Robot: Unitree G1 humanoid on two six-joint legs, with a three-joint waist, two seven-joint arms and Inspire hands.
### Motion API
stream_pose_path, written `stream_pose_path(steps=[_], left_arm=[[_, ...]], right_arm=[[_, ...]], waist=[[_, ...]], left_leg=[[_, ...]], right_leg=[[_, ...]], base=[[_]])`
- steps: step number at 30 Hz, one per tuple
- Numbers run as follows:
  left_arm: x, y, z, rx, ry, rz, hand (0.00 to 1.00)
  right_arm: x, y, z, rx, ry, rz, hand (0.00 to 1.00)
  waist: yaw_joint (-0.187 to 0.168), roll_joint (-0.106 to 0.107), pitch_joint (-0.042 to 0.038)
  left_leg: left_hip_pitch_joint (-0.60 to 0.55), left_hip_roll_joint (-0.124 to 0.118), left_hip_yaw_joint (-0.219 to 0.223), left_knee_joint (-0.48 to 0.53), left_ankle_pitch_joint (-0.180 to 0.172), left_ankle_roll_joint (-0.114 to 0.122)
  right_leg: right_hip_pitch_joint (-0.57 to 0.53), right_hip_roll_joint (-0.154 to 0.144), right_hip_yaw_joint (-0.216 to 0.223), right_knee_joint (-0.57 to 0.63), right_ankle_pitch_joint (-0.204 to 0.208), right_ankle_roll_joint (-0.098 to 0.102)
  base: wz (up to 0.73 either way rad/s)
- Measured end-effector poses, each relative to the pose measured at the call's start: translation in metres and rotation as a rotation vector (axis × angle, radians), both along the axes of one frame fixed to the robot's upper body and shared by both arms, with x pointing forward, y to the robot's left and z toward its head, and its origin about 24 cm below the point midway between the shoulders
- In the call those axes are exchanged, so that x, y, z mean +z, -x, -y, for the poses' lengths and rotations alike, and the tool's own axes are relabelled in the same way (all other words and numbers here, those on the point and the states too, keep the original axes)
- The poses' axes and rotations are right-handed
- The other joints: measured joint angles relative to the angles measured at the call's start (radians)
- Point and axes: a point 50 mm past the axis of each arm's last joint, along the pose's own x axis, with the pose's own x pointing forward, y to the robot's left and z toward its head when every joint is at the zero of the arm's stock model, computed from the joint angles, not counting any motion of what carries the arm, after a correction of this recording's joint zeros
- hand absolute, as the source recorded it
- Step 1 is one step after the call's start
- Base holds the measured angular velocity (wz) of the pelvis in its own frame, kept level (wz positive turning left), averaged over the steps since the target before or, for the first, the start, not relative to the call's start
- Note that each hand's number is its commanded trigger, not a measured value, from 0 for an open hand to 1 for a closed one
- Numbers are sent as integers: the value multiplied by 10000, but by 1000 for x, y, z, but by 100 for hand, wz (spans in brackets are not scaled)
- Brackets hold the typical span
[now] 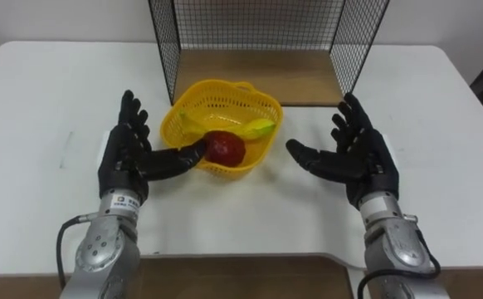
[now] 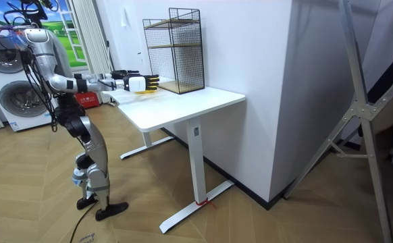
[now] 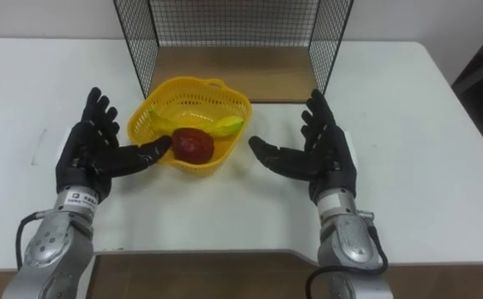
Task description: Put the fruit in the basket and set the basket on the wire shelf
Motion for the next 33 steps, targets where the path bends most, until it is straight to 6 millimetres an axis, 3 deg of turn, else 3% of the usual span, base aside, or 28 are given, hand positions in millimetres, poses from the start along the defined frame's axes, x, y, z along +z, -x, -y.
stream_pose_path(steps=[19, 27, 33], left_arm=[[-9, -1, 3, -687, -82, -685, 0], [-9, -24, 4, -752, 627, -893, 0], [-2, -31, 3, -750, 985, -669, 0]], right_arm=[[-9, 2, -13, 669, 96, -629, 0], [2, -12, -19, 900, -93, -201, 0], [-5, -11, -19, 825, -472, -526, 0]], waist=[[-45, 1, 1], [-27, 2, 3], [-35, 1, 7]], left_leg=[[35, -5, 72, 48, 4, -7], [-23, -4, 181, 77, 7, -11], [-27, 50, 240, 48, 7, -11]], right_leg=[[29, -38, -30, 67, 93, -87], [-83, 4, 149, 141, 92, -87], [-120, 7, 170, 138, 93, -87]], base=[[-1], [-4], [-4]])
